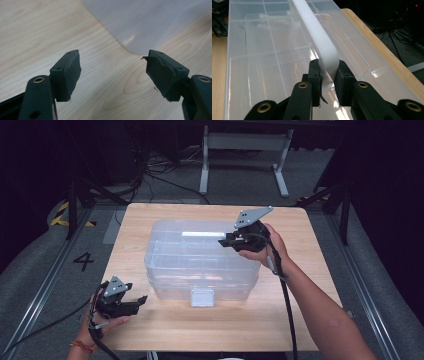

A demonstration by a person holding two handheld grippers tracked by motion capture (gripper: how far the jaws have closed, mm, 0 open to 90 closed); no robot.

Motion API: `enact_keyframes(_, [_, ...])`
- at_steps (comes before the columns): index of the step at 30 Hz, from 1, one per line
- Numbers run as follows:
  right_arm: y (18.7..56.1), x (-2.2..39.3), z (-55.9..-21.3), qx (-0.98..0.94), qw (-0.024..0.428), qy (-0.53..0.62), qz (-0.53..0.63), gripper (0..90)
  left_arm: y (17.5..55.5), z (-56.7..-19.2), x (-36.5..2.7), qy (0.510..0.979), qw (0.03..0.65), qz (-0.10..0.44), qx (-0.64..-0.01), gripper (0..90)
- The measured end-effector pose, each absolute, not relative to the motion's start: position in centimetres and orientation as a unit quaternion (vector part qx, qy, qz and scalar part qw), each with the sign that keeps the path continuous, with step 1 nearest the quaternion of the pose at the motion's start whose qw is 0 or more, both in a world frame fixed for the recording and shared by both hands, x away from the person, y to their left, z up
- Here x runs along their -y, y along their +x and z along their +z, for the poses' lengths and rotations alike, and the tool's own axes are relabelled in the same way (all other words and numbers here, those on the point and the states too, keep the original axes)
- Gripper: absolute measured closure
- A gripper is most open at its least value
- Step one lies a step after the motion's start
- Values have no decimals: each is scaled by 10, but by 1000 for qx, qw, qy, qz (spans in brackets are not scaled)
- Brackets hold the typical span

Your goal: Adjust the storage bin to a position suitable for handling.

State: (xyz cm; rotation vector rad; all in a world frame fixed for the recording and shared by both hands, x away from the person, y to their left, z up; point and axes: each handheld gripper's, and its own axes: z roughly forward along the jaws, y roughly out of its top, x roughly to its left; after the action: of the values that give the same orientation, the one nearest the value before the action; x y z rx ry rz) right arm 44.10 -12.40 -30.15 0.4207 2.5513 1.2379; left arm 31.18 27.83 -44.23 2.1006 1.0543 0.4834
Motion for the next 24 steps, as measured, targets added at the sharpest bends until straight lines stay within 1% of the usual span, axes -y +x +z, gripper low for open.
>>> enact_keyframes(2, [443,124,-300,-881,133,149,428,774,309,-432,-276,815,375,193,-397,317])
enact_keyframes(4, [445,125,-299,-881,128,152,430,774,307,-425,-273,816,387,189,-386,373])
enact_keyframes(6, [446,125,-298,-880,126,153,431,774,305,-420,-269,816,388,195,-381,401])
enact_keyframes(9, [447,125,-297,-881,123,157,429,773,303,-415,-265,817,393,198,-374,410])
enact_keyframes(11, [448,124,-296,-881,122,158,428,772,302,-410,-261,820,394,203,-363,440])
enact_keyframes(15, [449,123,-293,-882,121,163,424,770,298,-402,-256,820,403,204,-351,465])
enact_keyframes(24, [454,122,-286,-885,118,173,417,762,298,-391,-249,811,427,197,-348,557])
